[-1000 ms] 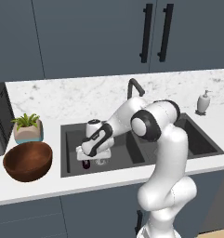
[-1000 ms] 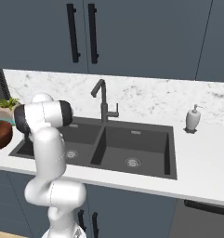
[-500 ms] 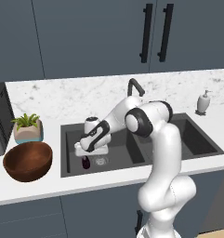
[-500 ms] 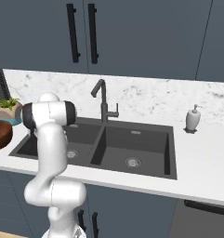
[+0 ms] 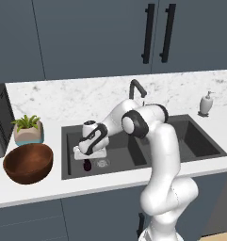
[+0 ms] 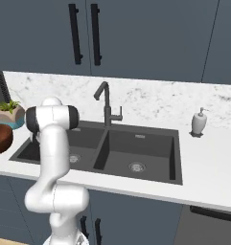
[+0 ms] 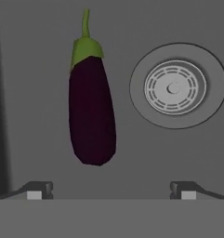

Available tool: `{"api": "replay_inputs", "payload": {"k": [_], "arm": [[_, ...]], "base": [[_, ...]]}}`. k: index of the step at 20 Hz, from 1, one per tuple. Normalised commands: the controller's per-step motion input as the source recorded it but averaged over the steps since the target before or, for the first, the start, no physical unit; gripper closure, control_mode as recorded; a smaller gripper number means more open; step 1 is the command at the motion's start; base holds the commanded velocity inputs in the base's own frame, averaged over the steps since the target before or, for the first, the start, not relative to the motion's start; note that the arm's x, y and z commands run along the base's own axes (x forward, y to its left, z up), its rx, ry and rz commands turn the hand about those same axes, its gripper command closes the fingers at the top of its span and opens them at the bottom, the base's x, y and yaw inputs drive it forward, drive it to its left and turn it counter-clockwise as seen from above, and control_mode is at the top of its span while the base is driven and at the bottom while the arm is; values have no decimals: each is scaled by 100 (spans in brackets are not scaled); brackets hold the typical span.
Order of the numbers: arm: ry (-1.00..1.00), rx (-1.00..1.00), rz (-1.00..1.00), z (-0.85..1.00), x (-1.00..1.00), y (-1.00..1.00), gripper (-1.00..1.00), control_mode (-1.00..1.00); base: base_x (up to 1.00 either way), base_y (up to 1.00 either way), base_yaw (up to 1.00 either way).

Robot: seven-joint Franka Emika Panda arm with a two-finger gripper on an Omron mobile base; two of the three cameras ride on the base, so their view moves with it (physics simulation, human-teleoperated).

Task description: Pick the eggplant from the sink and place it in the bowl. Then pick the bowl and place it in the microwave. Then close the microwave door and press the start button.

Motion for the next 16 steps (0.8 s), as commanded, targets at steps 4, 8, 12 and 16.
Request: {"api": "replay_inputs", "payload": {"k": [4,8,12,16], "arm": [[0,0,0,-33,1,2,-100,-100],[0,0,0,-27,13,1,-100,-100],[0,0,0,-7,41,13,-100,-100],[0,0,0,-8,36,6,-100,-100]], "base": [[0,0,0],[0,0,0],[0,0,0],[0,0,0]]}}
